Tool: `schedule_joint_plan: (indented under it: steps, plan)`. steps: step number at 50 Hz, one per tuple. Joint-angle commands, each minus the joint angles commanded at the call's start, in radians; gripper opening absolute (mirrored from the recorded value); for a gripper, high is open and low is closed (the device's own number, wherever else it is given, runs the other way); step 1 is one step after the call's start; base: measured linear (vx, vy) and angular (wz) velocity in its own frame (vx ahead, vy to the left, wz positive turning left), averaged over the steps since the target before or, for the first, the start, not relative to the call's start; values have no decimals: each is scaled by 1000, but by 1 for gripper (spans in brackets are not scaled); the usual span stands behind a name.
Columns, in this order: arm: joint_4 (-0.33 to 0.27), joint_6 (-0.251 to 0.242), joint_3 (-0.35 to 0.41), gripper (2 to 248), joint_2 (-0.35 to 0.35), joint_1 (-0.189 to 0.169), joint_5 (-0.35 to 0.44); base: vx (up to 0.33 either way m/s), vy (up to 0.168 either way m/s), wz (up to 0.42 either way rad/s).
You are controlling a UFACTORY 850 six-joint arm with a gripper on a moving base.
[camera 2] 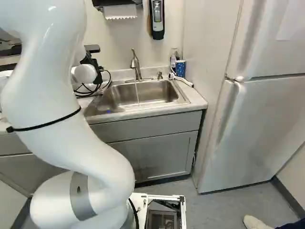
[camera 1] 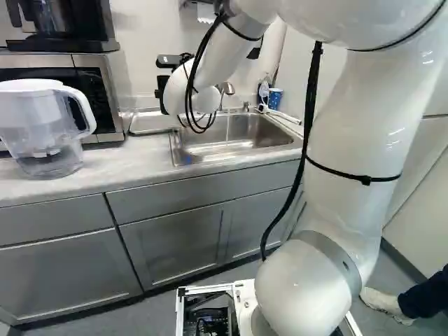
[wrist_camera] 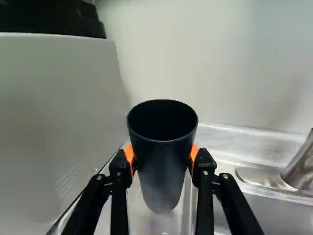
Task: Rinse the cup and place it in the tray
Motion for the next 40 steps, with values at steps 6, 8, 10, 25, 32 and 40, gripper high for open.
schedule_joint_plan:
  steps: [6, 8, 10, 25, 32, 40]
  plan:
    - [0, 0, -18, 124, -28, 5, 1, 0, 0, 0]
    - [0, 0, -24, 124, -37, 6, 4, 0, 0, 0]
    - [0, 0, -30, 124, -46, 7, 7, 0, 0, 0]
    - [0, 0, -61, 124, -102, 7, 49, 0, 0, 0]
    - [0, 0, -71, 124, -123, 7, 70, 0, 0, 0]
    - [0, 0, -82, 124, -148, 6, 92, 0, 0, 0]
